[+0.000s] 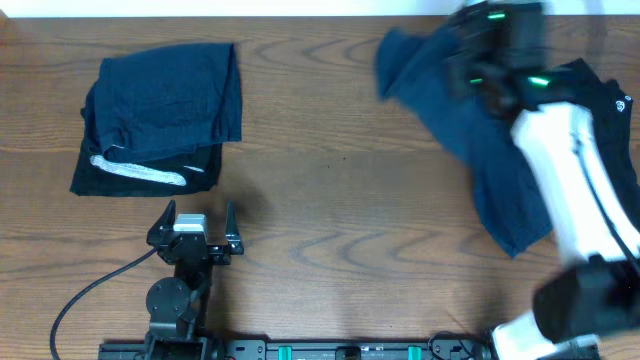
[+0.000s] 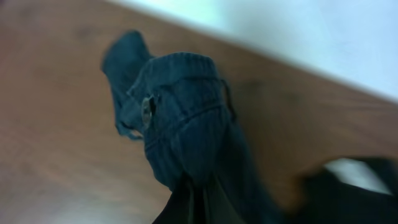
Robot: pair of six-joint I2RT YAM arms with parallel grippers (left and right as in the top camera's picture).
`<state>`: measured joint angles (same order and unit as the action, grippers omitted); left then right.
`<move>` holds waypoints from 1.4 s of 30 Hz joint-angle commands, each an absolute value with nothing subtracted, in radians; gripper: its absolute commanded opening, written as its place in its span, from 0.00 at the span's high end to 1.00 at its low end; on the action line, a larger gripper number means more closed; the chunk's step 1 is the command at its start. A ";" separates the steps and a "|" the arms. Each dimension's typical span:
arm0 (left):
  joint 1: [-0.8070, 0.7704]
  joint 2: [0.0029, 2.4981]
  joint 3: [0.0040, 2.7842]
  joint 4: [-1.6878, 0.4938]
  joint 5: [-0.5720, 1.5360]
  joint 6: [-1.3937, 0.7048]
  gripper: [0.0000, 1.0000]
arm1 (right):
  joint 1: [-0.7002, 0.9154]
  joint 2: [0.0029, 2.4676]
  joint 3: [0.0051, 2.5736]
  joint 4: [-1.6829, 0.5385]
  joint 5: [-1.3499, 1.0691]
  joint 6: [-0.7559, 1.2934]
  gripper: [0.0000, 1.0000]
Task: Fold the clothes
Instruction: 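Pull the navy pants with the right gripper onto the table center and release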
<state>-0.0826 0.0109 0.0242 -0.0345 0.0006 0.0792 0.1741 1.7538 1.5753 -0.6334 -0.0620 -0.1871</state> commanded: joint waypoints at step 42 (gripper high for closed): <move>-0.088 0.004 0.004 -0.072 -0.012 0.082 0.02 | -0.226 1.732 1.443 -1.010 -0.007 0.112 0.95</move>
<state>-0.0826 0.0109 0.0242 -0.0345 0.0002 0.0792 -0.1467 1.6768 1.4860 -1.0275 -0.0261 0.0937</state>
